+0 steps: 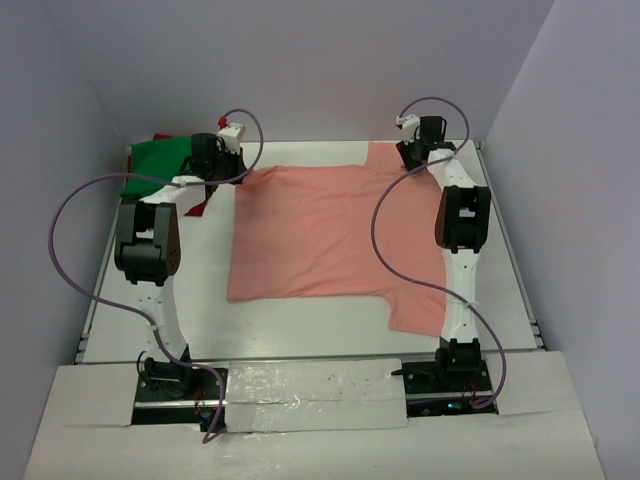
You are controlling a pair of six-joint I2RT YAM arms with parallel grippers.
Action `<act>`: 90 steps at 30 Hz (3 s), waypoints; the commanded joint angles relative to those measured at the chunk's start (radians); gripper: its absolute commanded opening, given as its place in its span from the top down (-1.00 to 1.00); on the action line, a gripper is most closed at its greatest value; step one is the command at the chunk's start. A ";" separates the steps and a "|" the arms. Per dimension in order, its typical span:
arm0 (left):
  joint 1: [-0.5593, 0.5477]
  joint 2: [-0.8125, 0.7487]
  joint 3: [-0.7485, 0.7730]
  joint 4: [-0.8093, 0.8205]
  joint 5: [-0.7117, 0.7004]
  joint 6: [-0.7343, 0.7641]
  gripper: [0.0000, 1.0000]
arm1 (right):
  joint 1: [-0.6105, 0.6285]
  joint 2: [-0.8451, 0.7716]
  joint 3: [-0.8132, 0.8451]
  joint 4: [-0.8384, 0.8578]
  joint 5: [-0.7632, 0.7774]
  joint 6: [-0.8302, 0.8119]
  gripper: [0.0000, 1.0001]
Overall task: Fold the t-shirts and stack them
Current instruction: Grap the side of the flattened tshirt furthest away from the robot with both arms, then fold the flattened tshirt in 1/3 of the way
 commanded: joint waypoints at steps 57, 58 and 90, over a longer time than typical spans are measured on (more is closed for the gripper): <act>-0.009 -0.493 -0.478 0.113 0.021 0.008 1.00 | 0.017 -0.745 -0.757 0.197 0.096 0.058 1.00; -0.009 -0.496 -0.482 0.107 0.024 0.011 1.00 | 0.017 -0.765 -0.763 0.191 0.095 0.060 1.00; 0.045 -0.439 -0.400 -0.122 0.096 0.020 -0.63 | 0.017 -1.041 -0.899 0.045 -0.029 0.166 -0.02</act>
